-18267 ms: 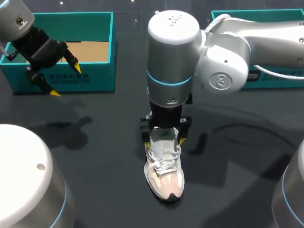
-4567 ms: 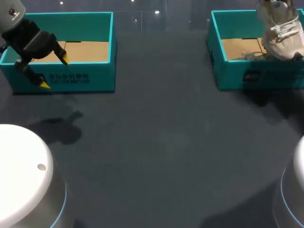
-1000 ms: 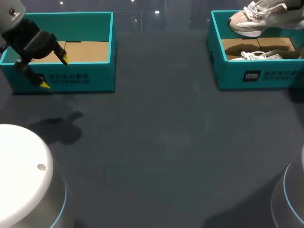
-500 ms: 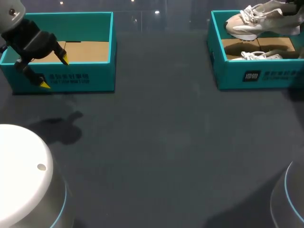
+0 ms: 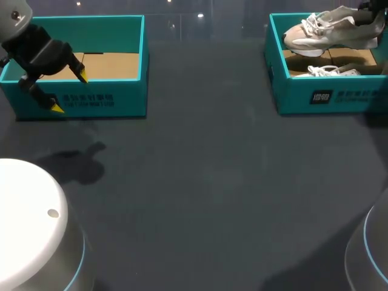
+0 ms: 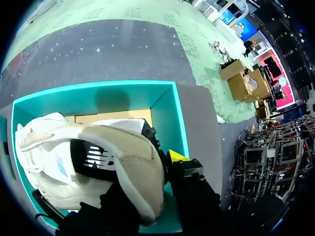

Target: Take the shoe out of the shoebox, open the shoe tongue, remove and reinsert the insole, then place the shoe into the shoebox

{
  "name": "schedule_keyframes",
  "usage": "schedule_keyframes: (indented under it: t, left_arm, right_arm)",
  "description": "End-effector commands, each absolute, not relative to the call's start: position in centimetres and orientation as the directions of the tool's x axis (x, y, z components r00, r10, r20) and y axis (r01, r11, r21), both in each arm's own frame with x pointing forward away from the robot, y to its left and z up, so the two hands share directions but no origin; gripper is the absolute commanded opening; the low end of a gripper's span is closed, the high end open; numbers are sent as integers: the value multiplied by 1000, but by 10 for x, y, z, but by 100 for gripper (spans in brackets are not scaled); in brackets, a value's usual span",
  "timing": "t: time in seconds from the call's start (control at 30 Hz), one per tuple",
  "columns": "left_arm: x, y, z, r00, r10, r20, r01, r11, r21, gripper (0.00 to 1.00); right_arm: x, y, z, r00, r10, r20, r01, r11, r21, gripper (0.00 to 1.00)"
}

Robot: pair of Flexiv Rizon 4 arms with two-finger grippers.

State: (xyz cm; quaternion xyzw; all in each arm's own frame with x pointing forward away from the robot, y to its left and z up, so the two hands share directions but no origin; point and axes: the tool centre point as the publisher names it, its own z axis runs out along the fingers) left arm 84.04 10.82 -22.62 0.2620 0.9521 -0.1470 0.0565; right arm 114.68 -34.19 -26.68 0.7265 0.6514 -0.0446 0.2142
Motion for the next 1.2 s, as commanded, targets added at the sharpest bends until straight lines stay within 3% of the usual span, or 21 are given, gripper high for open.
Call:
schedule_keyframes:
  t: [0.03,1.2]
  left_arm:
    - [839,109,-226,-856,483,-185,516,820,-247,100]
    - [839,109,-226,-856,483,-185,516,820,-247,100]
  right_arm:
    - [1145,-343,-265,147,929,-340,965,-59,255,0]
    - [1159,-343,-341,139,945,-297,976,-80,205,0]
